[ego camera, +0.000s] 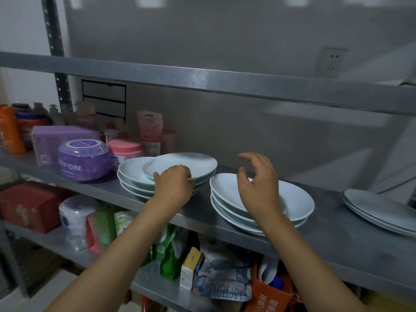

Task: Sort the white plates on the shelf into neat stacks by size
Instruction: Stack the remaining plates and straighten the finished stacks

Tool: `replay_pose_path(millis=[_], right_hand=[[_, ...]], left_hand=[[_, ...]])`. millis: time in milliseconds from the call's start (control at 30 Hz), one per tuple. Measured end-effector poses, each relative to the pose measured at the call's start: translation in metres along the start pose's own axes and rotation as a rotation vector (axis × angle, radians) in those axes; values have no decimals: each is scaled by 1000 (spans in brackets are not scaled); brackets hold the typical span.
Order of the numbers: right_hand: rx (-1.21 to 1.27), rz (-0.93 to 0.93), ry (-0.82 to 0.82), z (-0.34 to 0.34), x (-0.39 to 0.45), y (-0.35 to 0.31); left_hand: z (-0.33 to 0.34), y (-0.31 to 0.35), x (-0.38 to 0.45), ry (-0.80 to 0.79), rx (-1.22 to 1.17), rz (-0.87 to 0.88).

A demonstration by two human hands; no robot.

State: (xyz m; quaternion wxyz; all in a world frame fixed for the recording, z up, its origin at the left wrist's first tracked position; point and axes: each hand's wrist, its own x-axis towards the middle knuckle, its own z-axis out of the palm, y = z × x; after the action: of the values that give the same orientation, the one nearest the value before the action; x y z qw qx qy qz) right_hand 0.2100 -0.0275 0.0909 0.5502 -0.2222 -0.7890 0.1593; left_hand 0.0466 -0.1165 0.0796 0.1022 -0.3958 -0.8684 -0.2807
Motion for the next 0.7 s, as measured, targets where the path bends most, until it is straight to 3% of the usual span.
replay_pose_path(millis=[133, 267, 367, 700], right_hand=[[-20, 14, 26, -9, -1, 8], [-63, 16, 58, -30, -3, 23], [-111, 34, 93, -51, -4, 39], [-294, 126, 183, -158, -24, 113]], left_hand=[[-5, 25, -12, 50, -160, 149], [0, 64, -25, 234, -289, 454], [11, 98, -38, 284, -348, 527], [71, 203, -74, 161, -426, 738]])
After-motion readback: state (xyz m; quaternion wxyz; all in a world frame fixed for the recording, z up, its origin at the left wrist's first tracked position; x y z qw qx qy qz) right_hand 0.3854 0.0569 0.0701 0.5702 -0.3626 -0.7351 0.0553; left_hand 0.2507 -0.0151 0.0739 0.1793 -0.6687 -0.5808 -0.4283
